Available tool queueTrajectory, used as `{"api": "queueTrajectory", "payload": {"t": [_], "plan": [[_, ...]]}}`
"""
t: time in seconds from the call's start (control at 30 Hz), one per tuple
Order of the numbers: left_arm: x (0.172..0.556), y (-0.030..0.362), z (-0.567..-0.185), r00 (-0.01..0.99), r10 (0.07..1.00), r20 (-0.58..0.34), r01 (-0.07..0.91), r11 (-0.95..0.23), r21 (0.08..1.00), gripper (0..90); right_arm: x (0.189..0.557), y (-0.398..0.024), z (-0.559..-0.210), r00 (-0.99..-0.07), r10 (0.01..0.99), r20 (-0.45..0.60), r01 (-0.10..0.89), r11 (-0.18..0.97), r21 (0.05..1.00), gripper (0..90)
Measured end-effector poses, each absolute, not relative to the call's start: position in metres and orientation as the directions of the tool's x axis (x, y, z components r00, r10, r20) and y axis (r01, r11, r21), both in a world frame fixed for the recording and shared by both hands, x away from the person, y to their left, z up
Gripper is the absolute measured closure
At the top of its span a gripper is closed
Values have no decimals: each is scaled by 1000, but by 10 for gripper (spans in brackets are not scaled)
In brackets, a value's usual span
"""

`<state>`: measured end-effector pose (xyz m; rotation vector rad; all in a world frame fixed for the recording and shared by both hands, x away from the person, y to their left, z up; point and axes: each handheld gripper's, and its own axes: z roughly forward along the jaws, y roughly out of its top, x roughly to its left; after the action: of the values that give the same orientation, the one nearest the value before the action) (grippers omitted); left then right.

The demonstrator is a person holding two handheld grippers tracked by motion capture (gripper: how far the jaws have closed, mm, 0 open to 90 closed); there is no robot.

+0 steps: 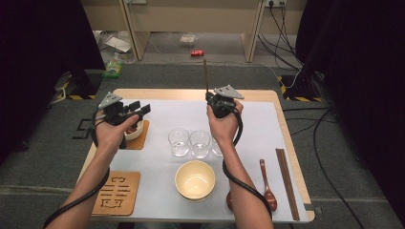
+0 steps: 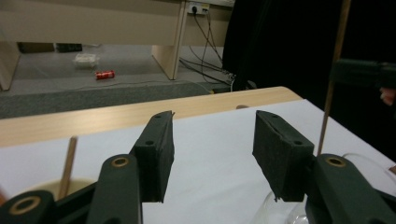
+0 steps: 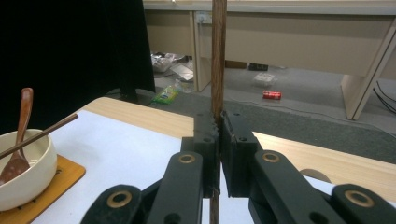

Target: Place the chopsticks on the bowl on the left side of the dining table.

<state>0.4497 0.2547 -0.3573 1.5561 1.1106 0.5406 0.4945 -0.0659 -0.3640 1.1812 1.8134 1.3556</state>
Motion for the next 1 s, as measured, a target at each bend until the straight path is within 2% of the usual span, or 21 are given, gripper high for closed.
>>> {"api": "queueTrajectory", "payload": {"t": [0.23,0.57,1.0], "plan": [[475,218,-339,528,828,-188,345,-7,939,493,493,-60,-368,-453,890,54,309,101,946,854],[502,168,-330,615,760,-211,354,-27,935,516,491,-54,-366,-471,881,49,299,107,948,854],[518,130,-325,650,717,-252,377,-16,926,572,488,-52,-367,-485,874,42,295,118,948,854]]}}
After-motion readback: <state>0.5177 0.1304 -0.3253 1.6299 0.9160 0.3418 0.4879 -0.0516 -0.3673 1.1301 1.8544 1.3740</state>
